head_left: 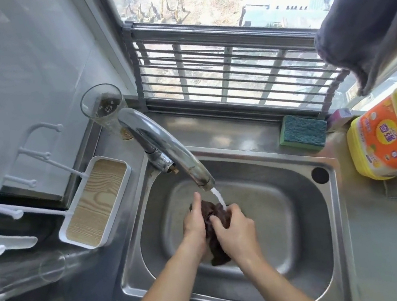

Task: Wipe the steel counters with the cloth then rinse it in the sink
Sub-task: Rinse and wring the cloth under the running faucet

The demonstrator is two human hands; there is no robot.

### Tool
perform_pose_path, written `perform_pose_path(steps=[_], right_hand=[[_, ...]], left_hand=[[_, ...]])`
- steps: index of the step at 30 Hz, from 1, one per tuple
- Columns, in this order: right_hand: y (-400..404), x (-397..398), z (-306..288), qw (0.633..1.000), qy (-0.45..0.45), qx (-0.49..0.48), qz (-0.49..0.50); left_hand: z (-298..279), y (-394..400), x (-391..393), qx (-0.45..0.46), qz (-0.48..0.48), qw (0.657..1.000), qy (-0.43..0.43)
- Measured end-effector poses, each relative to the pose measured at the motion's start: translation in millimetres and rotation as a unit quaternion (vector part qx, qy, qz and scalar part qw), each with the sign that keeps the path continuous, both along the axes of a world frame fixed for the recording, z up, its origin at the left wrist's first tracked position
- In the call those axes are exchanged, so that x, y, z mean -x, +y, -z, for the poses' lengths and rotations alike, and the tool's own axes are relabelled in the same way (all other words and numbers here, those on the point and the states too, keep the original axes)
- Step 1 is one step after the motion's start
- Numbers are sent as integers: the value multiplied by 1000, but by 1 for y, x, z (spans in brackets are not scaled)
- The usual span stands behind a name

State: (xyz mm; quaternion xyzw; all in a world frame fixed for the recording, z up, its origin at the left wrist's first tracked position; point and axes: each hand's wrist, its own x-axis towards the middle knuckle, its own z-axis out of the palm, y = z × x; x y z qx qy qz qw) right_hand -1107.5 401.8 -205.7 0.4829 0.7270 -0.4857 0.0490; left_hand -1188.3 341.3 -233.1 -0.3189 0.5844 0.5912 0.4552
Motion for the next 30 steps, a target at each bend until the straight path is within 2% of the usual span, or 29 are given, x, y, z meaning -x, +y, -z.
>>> perform_pose_path(steps=[2,5,7,18,20,23,25,27,30], right_hand=[[7,0,-2,999,27,-3,40],[24,6,3,985,65,22,161],[27,11,10,976,78,13,201],[11,8,20,980,109,13,166],[9,5,22,985,108,7,134],[-1,-2,21,994,99,-39,36],[-8,-5,17,992,102,-69,2],[-5,-4,17,988,110,-104,7],[22,9,19,986,69,-100,115]], left_hand=[[-1,-4,-2,14,33,999,32],[-6,-7,-9,-45,53,997,30],[-1,-5,-14,-69,67,994,47],[9,5,-5,-51,-30,997,50],[12,5,-2,-50,-61,996,31],[13,6,-1,-42,-109,993,-2],[11,7,-1,-46,-95,994,-8],[7,8,-8,-55,-65,996,-10],[7,15,-26,-52,40,997,38]])
